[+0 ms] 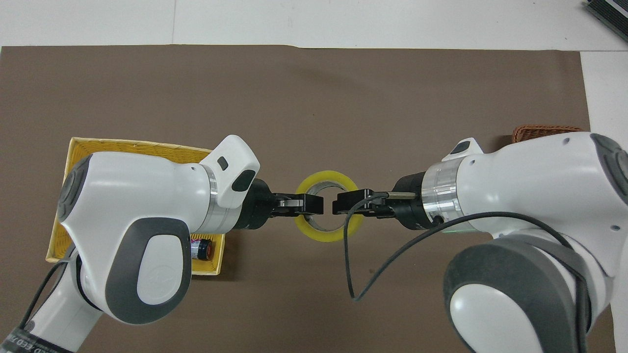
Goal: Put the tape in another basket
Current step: 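Pass the tape roll from the left gripper to the right gripper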
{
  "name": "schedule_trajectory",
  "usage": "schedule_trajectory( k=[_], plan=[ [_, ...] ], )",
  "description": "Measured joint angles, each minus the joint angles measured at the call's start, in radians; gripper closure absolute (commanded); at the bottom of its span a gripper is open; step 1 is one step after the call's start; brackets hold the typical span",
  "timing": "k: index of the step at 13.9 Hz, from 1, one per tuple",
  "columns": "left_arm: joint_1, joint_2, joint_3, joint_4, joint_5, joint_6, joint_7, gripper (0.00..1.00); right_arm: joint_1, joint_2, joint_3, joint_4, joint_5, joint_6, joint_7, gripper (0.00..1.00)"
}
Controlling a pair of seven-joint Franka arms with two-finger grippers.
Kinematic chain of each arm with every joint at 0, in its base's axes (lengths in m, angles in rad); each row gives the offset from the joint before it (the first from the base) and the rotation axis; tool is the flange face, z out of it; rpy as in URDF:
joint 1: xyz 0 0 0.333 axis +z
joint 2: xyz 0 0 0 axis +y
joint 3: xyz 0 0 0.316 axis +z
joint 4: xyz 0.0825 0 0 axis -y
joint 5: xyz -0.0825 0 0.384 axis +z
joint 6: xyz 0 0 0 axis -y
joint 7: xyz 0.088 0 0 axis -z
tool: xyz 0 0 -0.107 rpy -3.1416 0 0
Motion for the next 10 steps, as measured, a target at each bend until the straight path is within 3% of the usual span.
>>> schedule_trajectory(
  k=[1, 2, 3, 4, 5, 6, 7, 10],
  plan=[
    [0.0, -0.001, -0.001, 0.007, -0.001, 0.0, 0.0, 1.0, 0.0, 0.0, 0.0, -0.001, 0.0, -0.001, -0.01, 0.18],
    [0.0, -0.002, -0.002, 0.015, -0.002, 0.0, 0.0, 1.0, 0.0, 0.0, 0.0, -0.001, 0.0, -0.002, -0.022, 0.54],
    [0.0, -0.003, -0.003, 0.02, -0.002, 0.0, 0.0, 1.0, 0.0, 0.0, 0.0, -0.001, 0.0, -0.003, -0.032, 0.82],
    [0.0, -0.004, -0.004, 0.022, -0.002, 0.0, 0.0, 1.0, 0.0, -0.001, 0.0, -0.001, 0.0, -0.004, -0.034, 1.0],
    [0.0, -0.004, -0.005, 0.022, -0.002, 0.0, 0.0, 0.95, 0.0, -0.004, 0.001, -0.001, 0.0, -0.004, -0.034, 1.0],
    [0.0, -0.004, -0.007, 0.022, -0.002, 0.0, 0.0, 0.07, 0.0, -0.007, 0.002, -0.001, 0.0, -0.004, -0.034, 1.0],
    [0.0, -0.004, -0.009, 0.024, -0.003, 0.0, -0.001, 0.0, 0.001, -0.009, 0.002, -0.001, 0.0, -0.004, -0.034, 1.0],
    [0.0, -0.017, -0.008, 0.039, -0.005, -0.007, -0.004, 0.0, 0.001, -0.009, 0.002, 0.0, 0.001, -0.003, -0.022, 1.0]
  ],
)
